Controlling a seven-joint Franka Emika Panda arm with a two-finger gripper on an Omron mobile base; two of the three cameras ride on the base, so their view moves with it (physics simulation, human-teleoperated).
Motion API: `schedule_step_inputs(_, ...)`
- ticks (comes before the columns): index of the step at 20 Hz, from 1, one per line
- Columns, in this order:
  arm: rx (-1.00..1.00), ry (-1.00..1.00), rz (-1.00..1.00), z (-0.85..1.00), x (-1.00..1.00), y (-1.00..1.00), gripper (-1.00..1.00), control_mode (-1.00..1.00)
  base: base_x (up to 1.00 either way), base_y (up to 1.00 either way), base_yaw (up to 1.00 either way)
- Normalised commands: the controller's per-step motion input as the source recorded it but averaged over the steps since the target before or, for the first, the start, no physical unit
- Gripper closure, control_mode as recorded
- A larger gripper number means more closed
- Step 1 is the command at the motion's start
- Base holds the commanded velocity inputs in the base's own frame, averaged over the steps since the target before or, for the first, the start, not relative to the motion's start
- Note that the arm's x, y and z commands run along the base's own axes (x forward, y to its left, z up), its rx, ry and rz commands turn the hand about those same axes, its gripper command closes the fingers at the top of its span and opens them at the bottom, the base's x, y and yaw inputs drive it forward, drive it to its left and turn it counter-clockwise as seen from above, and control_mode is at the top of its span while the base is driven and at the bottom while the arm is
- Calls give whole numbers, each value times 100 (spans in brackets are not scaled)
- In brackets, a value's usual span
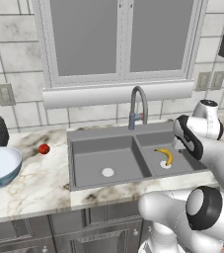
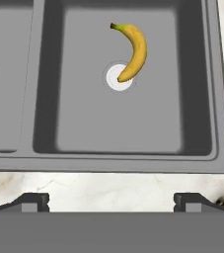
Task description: Remove the banana and apple from the sink. Then move the bowl and cup from the counter to the sink for washing.
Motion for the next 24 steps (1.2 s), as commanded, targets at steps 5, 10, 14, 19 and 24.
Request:
schedule_step_inputs(5, 0, 0, 0, -5, 8, -4, -100, -100, 0, 0, 0)
schedule_step_inputs(10, 0, 0, 0, -4, 8, -4, -100, -100, 0, 0, 0)
schedule_step_inputs(14, 0, 0, 0, -6, 8, -4, -100, -100, 0, 0, 0)
schedule_step_inputs(19, 0, 0, 0, -6, 7, -4, -100, -100, 0, 0, 0)
schedule_step_inputs(24, 0, 0, 0, -7, 8, -3, -100, -100, 0, 0, 0)
